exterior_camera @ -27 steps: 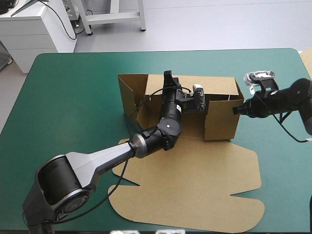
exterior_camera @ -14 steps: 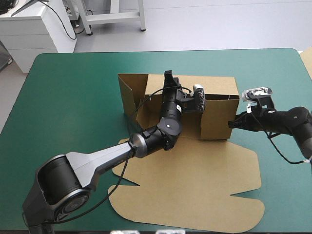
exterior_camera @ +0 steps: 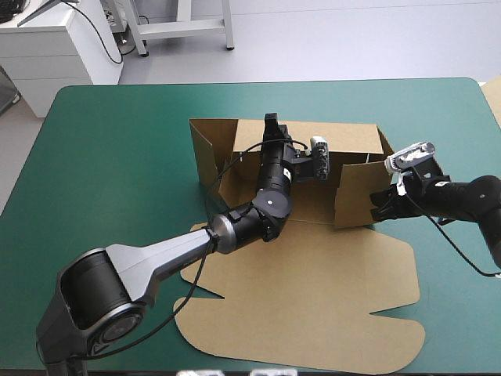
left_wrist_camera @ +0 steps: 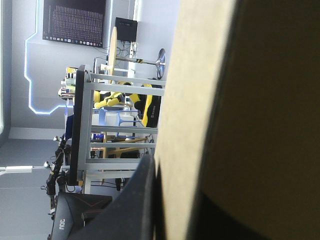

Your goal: Fold the box

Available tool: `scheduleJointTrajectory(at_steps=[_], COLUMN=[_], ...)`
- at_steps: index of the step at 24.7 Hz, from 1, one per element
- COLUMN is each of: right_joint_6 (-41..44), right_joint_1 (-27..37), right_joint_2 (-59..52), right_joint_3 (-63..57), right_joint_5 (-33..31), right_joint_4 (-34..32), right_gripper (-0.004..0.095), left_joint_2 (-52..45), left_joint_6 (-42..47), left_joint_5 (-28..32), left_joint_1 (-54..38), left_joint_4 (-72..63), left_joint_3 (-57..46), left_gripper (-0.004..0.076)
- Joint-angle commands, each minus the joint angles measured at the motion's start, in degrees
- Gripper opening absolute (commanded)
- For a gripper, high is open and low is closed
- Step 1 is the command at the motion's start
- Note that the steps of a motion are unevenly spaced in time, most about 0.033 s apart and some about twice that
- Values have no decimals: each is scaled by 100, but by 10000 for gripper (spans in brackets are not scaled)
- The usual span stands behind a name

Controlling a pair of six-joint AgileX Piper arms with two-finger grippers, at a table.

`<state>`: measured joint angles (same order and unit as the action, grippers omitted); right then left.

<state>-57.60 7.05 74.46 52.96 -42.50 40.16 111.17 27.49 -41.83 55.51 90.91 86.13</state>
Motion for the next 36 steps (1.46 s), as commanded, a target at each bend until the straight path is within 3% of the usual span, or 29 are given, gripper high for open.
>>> scheduleJointTrajectory(at_steps=[1, 5, 10, 20, 27, 31, 36], right_joint_6=[-106, -443, -1077, -1881, -2915, -3309, -3742], right_joint_1=[2, 2, 2, 2, 2, 2, 2], right_joint_2=[-119, 32, 338, 790, 1035, 1035, 1014], right_joint_3=[125, 125, 125, 125, 125, 125, 167], right_joint_5=[41, 482, 446, 381, 422, 740, 429], right_joint_4=[247, 614, 1411, 2374, 3232, 3265, 3446], right_gripper=[448, 448, 449, 449, 449, 449, 526], left_joint_2=[-248, -248, -248, -248, -248, -248, -248], left_joint_6=[114, 114, 114, 114, 114, 114, 114], left_joint_5=[96, 96, 109, 181, 196, 196, 196], left_joint_1=[2, 2, 2, 2, 2, 2, 2], left_joint_4=[-114, -114, 38, 118, 133, 142, 142], left_joint_3=[107, 107, 107, 107, 107, 107, 107], left_gripper=[-8, -8, -8, -8, -8, -8, -8])
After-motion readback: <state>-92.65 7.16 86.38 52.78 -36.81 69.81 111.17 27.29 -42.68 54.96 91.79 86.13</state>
